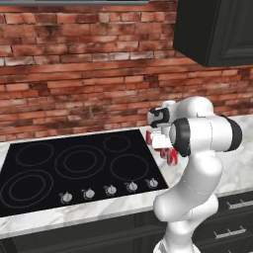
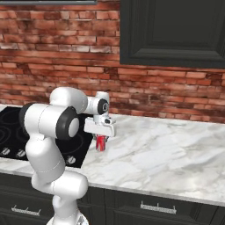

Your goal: Four empty soda cans are scattered around the kitchen. Gather all the cans and cluster them next to the stove for recycling.

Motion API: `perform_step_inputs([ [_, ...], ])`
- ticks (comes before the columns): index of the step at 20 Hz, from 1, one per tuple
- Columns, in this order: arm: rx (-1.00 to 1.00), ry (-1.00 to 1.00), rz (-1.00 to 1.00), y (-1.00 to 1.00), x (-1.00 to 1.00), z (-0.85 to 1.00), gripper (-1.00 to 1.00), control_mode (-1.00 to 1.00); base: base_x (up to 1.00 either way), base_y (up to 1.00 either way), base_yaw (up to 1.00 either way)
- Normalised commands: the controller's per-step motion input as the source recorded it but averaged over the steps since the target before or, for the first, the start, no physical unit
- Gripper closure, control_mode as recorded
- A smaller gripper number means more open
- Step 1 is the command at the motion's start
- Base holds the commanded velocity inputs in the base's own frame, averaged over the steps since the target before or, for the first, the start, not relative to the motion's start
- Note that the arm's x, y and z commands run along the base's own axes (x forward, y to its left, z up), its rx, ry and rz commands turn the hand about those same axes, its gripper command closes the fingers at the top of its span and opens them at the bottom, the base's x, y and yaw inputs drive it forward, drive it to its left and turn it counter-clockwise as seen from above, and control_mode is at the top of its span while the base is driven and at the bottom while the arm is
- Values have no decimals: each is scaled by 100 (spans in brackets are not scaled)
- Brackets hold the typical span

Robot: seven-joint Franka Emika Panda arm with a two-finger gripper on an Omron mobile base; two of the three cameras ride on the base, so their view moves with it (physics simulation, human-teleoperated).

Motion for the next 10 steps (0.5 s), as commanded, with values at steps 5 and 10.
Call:
perform_step_inputs([
  [5, 0, 0, 0, 0, 0, 0, 100, -100, 0, 0, 0],
  [10, 0, 0, 0, 0, 0, 0, 100, -100, 0, 0, 0],
])
